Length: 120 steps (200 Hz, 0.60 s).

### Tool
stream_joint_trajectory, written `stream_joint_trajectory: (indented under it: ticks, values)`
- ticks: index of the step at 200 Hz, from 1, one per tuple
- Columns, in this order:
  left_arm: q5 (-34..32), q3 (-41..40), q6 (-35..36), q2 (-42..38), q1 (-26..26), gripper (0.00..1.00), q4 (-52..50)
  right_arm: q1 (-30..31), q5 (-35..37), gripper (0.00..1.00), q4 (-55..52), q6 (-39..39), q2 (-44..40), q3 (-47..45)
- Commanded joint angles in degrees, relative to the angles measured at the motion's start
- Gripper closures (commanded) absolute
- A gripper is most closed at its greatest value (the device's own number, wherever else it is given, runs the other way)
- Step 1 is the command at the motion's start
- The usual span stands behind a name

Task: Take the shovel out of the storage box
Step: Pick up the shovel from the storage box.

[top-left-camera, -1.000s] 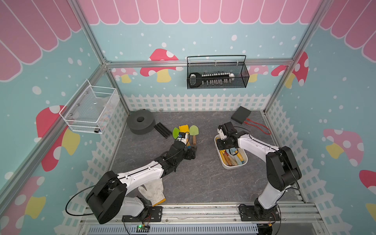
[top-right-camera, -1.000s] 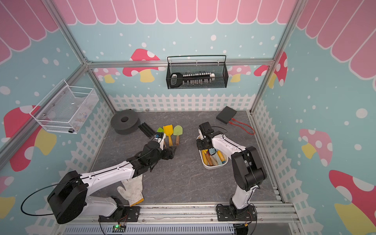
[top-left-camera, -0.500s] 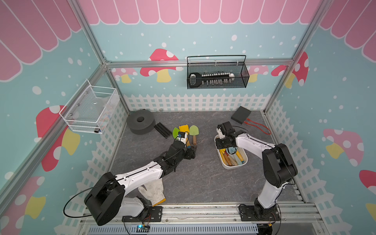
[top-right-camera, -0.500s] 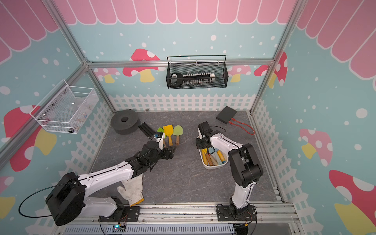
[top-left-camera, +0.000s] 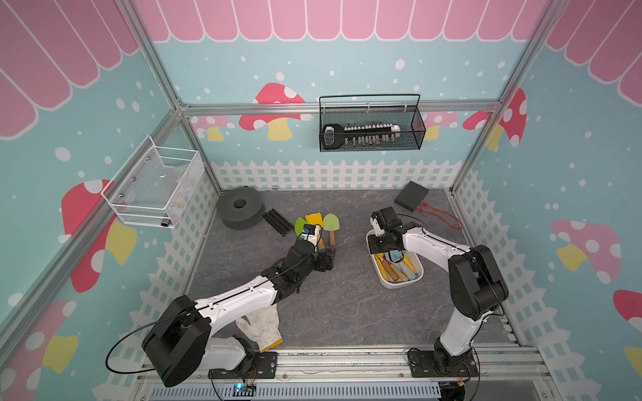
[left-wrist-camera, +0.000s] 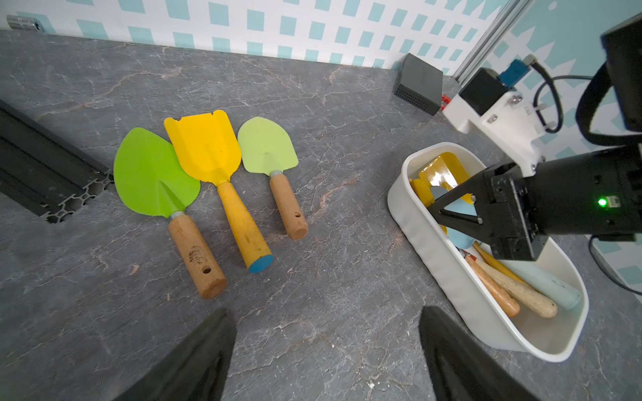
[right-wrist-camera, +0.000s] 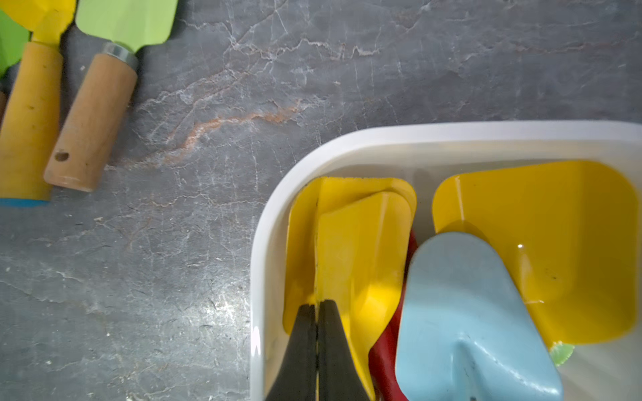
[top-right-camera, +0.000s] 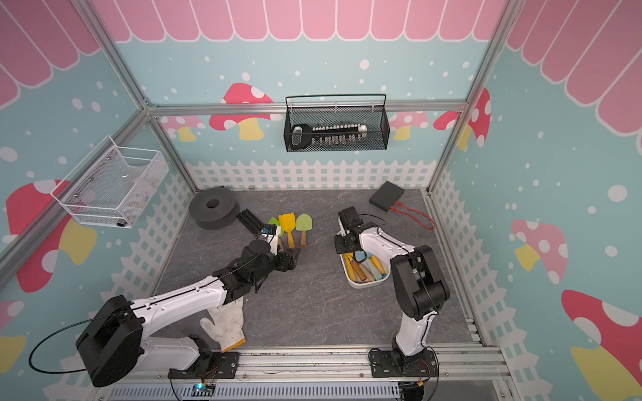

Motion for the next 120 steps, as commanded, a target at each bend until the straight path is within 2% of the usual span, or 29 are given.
stream_joint_trajectory:
  ticks: [1,91,120]
  values:
    - [-0.41,0.09,-0.16,-1.08,-0.4,0.13,-0.59,-0.07,-0.4,0.99,1.04,0.44,-4.01,-1.2]
    - [-0.36,-0.21,-0.24,-2.24,-0.47,0.13,-0.51,-0.06,-7.23,1.0,3.71,5.08,-12.05,-2.78]
    - [2.36,-0.48,-0.24,-2.01,-0.55,0.13,0.91,0.05,-7.6,1.0,5.65,6.63,-15.12,-3.49]
